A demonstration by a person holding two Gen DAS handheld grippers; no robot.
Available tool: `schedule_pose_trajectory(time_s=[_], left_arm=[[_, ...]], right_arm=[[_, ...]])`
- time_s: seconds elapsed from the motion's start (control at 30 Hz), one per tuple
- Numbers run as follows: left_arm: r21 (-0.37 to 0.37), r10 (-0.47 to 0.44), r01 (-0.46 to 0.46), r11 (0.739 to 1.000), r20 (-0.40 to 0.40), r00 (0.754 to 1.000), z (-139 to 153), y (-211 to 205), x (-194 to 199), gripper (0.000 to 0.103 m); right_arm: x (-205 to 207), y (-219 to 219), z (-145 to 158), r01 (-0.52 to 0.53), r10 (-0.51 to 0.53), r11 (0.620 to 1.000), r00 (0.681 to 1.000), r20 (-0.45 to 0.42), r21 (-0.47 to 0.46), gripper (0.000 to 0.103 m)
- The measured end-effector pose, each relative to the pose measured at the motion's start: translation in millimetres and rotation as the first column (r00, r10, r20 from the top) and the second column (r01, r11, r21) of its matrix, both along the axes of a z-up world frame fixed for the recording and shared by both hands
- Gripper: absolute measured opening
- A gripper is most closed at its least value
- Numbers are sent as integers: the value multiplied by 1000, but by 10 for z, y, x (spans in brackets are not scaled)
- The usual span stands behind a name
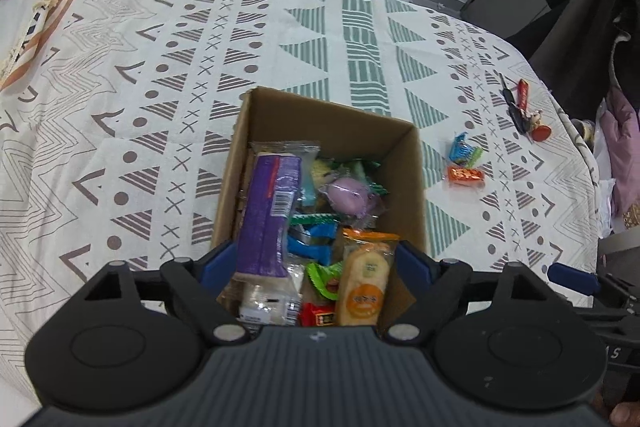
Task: Organize snacks
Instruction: 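Lift both open grippers out of the box and move toward the remaining candies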
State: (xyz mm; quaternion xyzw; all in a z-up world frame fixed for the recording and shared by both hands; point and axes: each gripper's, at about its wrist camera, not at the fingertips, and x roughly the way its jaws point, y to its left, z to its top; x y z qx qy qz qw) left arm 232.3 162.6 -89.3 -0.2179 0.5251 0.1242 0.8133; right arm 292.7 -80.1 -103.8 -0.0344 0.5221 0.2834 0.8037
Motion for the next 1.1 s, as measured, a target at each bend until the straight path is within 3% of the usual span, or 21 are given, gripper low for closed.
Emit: schedule_pose_trajectory(time_s=[0.6, 1.1], left_arm=[[18, -60, 59, 998, 42, 997, 166, -636, 27, 89], [13, -121, 121, 993, 56, 991, 104, -1083, 379, 89]], right_arm=[[-100, -774, 29, 84, -83, 996, 996, 34, -23, 99], [112, -1231, -113, 162, -161, 986, 987, -16, 30, 102]])
